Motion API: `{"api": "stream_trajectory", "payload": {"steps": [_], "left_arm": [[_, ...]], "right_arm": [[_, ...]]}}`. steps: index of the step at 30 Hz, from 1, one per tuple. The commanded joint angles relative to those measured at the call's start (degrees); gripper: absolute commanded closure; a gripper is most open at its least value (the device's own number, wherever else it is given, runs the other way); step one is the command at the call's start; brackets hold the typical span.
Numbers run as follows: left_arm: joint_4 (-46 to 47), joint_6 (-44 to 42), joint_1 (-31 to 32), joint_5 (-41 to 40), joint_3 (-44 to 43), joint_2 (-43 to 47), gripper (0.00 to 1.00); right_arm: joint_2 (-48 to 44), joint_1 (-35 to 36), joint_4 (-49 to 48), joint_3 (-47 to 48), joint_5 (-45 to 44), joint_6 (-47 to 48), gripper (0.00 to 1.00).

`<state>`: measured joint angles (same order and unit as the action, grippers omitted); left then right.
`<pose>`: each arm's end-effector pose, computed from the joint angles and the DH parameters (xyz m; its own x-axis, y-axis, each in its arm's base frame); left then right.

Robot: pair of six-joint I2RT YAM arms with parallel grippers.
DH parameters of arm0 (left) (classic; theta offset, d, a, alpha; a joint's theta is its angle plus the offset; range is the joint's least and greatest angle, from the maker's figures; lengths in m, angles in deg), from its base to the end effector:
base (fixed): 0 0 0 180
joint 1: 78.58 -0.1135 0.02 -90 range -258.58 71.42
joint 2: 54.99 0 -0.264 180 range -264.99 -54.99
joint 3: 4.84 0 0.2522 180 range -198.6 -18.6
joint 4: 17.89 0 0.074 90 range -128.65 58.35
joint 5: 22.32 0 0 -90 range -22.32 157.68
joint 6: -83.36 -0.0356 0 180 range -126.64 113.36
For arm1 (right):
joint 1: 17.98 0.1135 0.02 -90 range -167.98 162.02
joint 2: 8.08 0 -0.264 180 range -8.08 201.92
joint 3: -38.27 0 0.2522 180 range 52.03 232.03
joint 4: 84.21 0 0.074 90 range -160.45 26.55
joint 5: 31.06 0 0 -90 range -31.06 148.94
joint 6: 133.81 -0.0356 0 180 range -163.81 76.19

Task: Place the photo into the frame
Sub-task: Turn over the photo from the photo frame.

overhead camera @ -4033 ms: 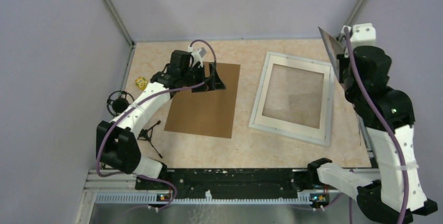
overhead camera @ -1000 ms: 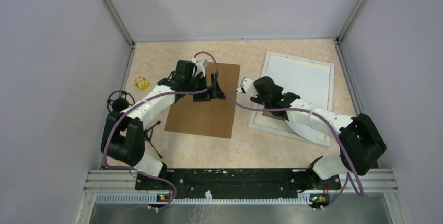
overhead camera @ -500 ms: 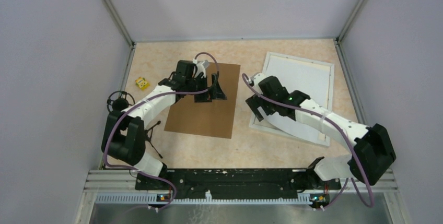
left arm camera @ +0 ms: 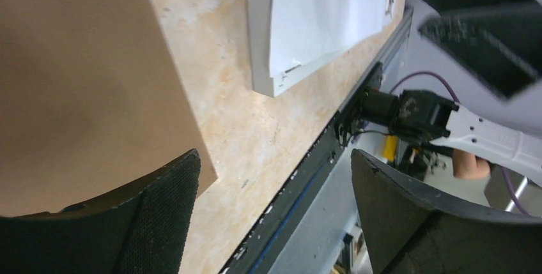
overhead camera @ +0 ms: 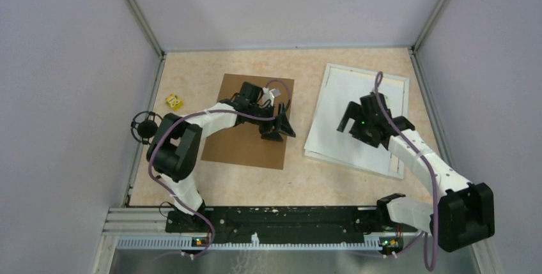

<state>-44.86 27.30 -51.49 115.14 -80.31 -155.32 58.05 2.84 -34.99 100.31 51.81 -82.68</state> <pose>0.3057 -0.1858 0.1901 -0.9789 0.0767 -0.1893 0.2010 0.5272 -0.8256 0.2166 0.0776 0.2493 -0.7614 0.3767 -0.5276 0.2497 0.9215 0.2975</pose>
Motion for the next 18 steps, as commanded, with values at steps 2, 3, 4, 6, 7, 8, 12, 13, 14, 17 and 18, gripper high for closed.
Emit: {"api": "stream_trajectory", "payload": {"steps": [2, 3, 4, 6, 7, 8, 12, 13, 14, 17, 18], "left_arm": [[0.8, 3.6, 4.3, 1.1, -6.2, -8.3, 0.27], [0.8, 4.3, 4.8, 0.8, -7.0, -9.5, 0.28], [0.8, 4.9, 5.4, 0.3, -7.9, -10.6, 0.28], [0.9, 5.1, 6.6, -0.9, -9.1, -12.2, 0.29], [1.1, 5.5, 7.1, -1.4, -9.5, -12.8, 0.3], [1.2, 5.8, 7.6, -1.8, -9.8, -13.4, 0.3], [2.4, 7.3, 8.0, -1.8, -10.5, -14.9, 0.32], [2.4, 7.4, 8.1, -1.4, -10.9, -15.2, 0.33], [2.4, 7.6, 8.0, -1.2, -11.3, -15.4, 0.33], [2.8, 8.3, 8.1, -0.3, -12.2, -16.1, 0.33], [2.8, 8.5, 8.1, 0.2, -12.5, -16.4, 0.34]], "right_arm": [[-5.9, -7.2, -2.6, -0.9, 3.4, -0.6, 0.01], [-6.0, -7.2, -2.5, -0.4, 3.4, 0.4, 0.01], [-6.0, -7.2, -2.5, 0.0, 3.6, 1.6, 0.01], [-6.1, -7.2, -2.4, 0.2, 3.7, 3.1, 0.01], [-6.2, -7.2, -2.4, 0.1, 3.7, 3.8, 0.01], [-6.5, -7.2, -2.3, 0.0, 3.4, 4.5, 0.01], [-7.4, -7.2, -2.7, -1.0, 2.5, 6.7, 0.01], [-7.7, -7.3, -2.9, -1.2, 2.4, 7.0, 0.01], [-7.8, -7.2, -3.1, -1.4, 2.5, 7.2, 0.01], [-8.1, -7.3, -3.6, -1.8, 2.8, 7.7, 0.01], [-8.2, -7.3, -3.7, -2.0, 2.9, 7.7, 0.01]]}}
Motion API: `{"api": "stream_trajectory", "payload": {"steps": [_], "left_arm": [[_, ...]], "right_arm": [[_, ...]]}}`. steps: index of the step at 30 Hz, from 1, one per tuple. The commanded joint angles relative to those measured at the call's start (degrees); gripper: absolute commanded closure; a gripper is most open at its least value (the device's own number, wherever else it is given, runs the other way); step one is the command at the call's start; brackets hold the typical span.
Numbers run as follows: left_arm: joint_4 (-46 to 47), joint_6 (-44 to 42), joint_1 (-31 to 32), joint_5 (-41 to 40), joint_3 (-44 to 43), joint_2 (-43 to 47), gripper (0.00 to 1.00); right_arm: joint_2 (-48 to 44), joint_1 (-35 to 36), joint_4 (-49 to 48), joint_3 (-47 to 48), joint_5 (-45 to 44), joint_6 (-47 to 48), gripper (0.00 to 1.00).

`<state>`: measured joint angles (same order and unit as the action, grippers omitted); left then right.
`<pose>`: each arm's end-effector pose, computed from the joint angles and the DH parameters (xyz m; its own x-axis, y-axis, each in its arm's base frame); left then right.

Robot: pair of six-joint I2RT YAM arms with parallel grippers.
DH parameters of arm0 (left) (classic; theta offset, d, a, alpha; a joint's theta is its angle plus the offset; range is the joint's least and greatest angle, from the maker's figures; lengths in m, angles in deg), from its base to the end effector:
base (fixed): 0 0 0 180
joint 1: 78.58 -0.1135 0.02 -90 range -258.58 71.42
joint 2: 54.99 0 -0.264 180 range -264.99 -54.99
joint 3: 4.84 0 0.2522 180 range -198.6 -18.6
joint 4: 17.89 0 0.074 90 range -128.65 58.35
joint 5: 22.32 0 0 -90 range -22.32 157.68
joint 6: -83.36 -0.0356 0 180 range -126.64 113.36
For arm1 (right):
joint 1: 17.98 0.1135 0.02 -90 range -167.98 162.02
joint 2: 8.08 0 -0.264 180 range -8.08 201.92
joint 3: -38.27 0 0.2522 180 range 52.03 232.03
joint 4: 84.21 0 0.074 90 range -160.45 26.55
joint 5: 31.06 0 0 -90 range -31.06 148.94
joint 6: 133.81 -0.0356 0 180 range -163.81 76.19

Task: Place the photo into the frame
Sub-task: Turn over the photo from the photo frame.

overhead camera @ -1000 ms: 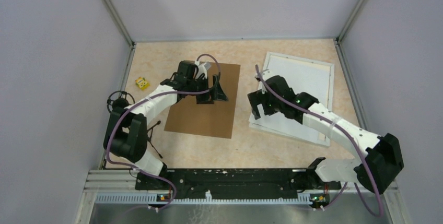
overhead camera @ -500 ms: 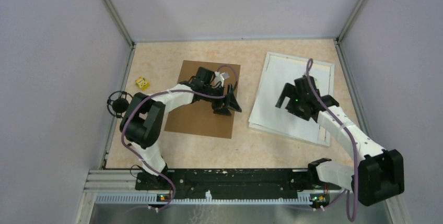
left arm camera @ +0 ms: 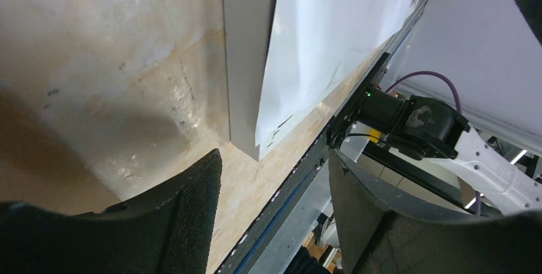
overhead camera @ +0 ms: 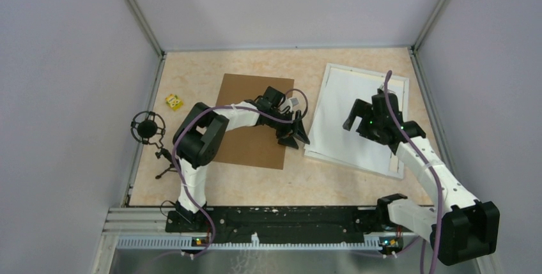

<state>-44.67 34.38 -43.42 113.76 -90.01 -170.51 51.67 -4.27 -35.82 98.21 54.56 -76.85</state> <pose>0.3163 -0.2542 0.1414 -0.9900 0.1405 -0.0124 0.0918 0.5755 -0.8127 0.2068 0.0476 0.2608 -0.7090 0.3866 -0.5898 0.2382 0.9185 0.3157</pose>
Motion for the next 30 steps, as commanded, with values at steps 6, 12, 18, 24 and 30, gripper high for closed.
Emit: {"api": "stream_trajectory", "payload": {"steps": [6, 12, 18, 24, 30], "left_arm": [[3.0, 2.1, 0.1, 2.7, -4.0, -2.7, 0.34], [3.9, 3.1, 0.3, 4.2, -5.0, -3.1, 0.3], [7.1, 6.1, 0.8, 7.8, -4.9, -4.0, 0.28], [9.8, 8.3, 0.8, 10.1, -4.7, -3.4, 0.32], [11.0, 9.9, 0.8, 10.0, -4.8, -1.2, 0.42]], "right_arm": [[-2.3, -0.2, -3.4, 0.0, 0.6, 1.8, 0.01], [-3.2, -0.1, -3.4, -0.3, 0.5, 1.7, 0.01], [-3.5, -0.2, -3.6, -0.7, 0.7, 1.4, 0.01], [-3.5, -0.2, -4.0, -1.4, 1.3, 1.1, 0.01], [-3.7, -0.2, -4.3, -2.0, 1.7, 0.9, 0.01]]}}
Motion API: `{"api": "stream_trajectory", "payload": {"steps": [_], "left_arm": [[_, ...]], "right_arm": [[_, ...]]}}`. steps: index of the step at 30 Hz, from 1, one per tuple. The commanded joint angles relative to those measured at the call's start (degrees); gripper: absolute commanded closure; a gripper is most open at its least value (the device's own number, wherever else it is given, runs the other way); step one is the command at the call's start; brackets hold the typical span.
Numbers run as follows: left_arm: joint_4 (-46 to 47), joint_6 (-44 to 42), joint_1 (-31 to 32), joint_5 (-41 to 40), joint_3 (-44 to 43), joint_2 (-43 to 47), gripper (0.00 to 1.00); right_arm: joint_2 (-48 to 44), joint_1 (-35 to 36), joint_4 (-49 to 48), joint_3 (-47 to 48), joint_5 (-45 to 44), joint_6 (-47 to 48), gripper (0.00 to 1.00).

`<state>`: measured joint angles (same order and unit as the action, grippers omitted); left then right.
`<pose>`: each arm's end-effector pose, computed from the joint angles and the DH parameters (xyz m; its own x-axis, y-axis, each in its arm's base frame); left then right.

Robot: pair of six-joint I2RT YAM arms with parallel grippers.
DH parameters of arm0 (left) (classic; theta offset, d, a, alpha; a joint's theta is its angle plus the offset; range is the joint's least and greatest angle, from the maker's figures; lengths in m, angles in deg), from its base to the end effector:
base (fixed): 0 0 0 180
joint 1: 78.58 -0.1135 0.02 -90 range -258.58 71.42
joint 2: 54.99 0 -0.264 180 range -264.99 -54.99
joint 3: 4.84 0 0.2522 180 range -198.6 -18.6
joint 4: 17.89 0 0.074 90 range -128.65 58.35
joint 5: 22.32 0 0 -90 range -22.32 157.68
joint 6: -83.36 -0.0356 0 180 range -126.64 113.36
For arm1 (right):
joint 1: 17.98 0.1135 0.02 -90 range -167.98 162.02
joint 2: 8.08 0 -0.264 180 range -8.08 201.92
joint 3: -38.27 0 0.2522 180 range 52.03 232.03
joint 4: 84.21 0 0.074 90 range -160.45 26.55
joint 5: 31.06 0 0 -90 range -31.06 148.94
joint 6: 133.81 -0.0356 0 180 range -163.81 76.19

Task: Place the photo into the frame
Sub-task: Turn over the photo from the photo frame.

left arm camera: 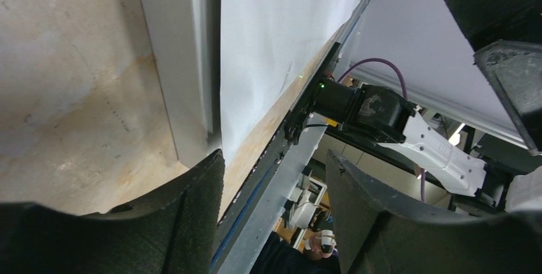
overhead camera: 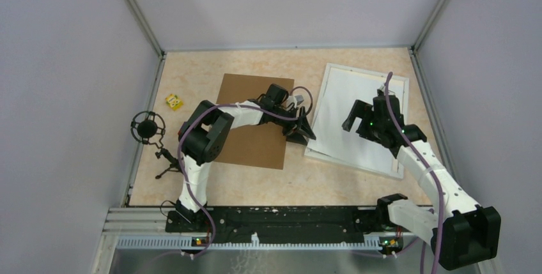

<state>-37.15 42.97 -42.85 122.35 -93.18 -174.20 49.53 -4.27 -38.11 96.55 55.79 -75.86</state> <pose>0.3288 -0.2723 0.1419 -0.9843 0.1655 0.0615 0.0194 0.4477 -0.8940 0.2022 0.0473 0.2613 -0.6923 0.3765 -0.6156 0.1984 0.9195 0.3392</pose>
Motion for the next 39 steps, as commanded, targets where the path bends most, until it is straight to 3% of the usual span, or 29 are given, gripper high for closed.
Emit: {"api": "stream_trajectory", "payload": {"steps": [1, 9, 27, 39], "left_arm": [[3.6, 1.5, 0.2, 1.1, -1.6, 2.6, 0.43], [4.7, 3.6, 1.1, 0.8, -2.1, 0.7, 0.49], [10.2, 10.8, 2.9, 0.9, -4.8, -5.0, 0.49], [5.7, 9.4, 4.7, -3.9, -8.9, -7.8, 0.49]], "right_arm": [[-1.6, -0.2, -1.9, -0.4, 0.5, 0.0, 0.01], [-2.7, -0.2, -1.9, -0.1, -0.2, 0.2, 0.01], [-4.3, -0.3, -1.2, -0.7, -2.1, 2.7, 0.01], [-5.7, -0.7, -1.6, -2.4, -3.1, 4.4, 0.01]]}}
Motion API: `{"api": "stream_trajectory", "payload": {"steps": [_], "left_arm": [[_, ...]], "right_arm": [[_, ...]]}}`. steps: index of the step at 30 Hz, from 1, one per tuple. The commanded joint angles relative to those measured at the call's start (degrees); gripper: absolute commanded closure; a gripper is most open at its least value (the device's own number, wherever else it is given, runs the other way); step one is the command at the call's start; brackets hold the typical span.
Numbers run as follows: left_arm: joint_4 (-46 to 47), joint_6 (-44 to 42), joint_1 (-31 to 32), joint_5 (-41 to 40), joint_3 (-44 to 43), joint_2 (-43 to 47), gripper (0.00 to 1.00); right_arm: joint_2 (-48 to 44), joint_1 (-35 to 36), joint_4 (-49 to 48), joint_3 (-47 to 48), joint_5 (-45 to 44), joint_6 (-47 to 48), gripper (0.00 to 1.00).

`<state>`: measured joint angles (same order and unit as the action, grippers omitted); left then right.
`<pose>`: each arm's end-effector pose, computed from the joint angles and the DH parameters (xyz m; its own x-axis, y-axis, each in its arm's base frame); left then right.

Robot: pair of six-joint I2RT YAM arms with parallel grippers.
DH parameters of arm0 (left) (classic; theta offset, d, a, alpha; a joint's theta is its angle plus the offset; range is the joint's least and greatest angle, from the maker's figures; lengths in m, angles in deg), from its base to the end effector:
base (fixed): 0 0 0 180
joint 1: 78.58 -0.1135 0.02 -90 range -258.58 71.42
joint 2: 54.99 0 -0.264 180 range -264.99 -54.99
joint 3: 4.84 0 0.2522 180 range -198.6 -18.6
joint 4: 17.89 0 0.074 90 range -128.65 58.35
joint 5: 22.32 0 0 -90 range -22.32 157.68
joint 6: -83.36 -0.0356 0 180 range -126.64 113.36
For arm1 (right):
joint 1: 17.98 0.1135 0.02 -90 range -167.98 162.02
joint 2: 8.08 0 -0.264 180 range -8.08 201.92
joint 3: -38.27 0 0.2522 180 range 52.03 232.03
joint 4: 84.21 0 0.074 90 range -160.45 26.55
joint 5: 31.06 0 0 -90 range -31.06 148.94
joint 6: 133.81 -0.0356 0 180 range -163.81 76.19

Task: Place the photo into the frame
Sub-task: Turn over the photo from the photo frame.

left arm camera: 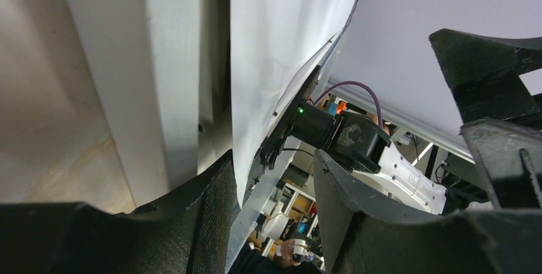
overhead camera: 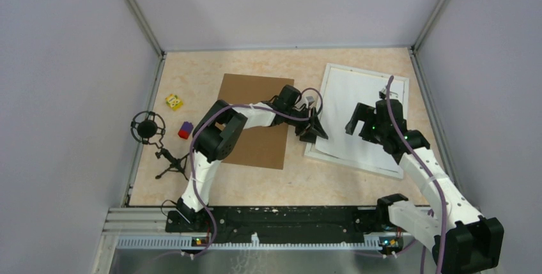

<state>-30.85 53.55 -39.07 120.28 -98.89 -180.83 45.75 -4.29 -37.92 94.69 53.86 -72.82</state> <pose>0.3345 -0.3125 0.1273 -0.9830 0.1275 0.1322 -0.0628 0.4432 -0.8942 0.1905 0.0432 0.2624 -0.6712 0.3337 -0.6619 0.1738 0.9389 0.2971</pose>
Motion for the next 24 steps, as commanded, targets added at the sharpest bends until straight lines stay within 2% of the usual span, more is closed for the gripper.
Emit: {"api": "stream_trajectory", "payload": {"steps": [1, 7, 12, 14, 24], "left_arm": [[-0.5, -1.3, 1.0, -2.2, -3.5, -1.3, 0.52], [-5.3, -4.4, 1.2, -6.0, -7.0, -2.3, 0.77], [-6.6, -6.2, 1.3, -10.5, -5.2, -0.5, 0.9], [-6.8, -6.5, 1.2, -11.2, -5.2, -0.6, 0.99], [-4.4, -5.4, 1.1, -15.3, -4.0, -0.6, 1.0]], "right_arm": [[-2.0, -0.7, -1.8, -0.7, -1.1, 1.6, 0.01], [-4.5, -1.1, -0.5, 0.6, -3.6, 1.8, 0.01], [-7.5, -1.1, 1.3, 6.5, -9.4, 3.0, 0.01], [-8.6, -1.1, 0.9, 8.2, -10.5, 4.0, 0.01], [-11.3, -1.1, 1.5, 9.6, -12.8, 5.6, 0.01]]}}
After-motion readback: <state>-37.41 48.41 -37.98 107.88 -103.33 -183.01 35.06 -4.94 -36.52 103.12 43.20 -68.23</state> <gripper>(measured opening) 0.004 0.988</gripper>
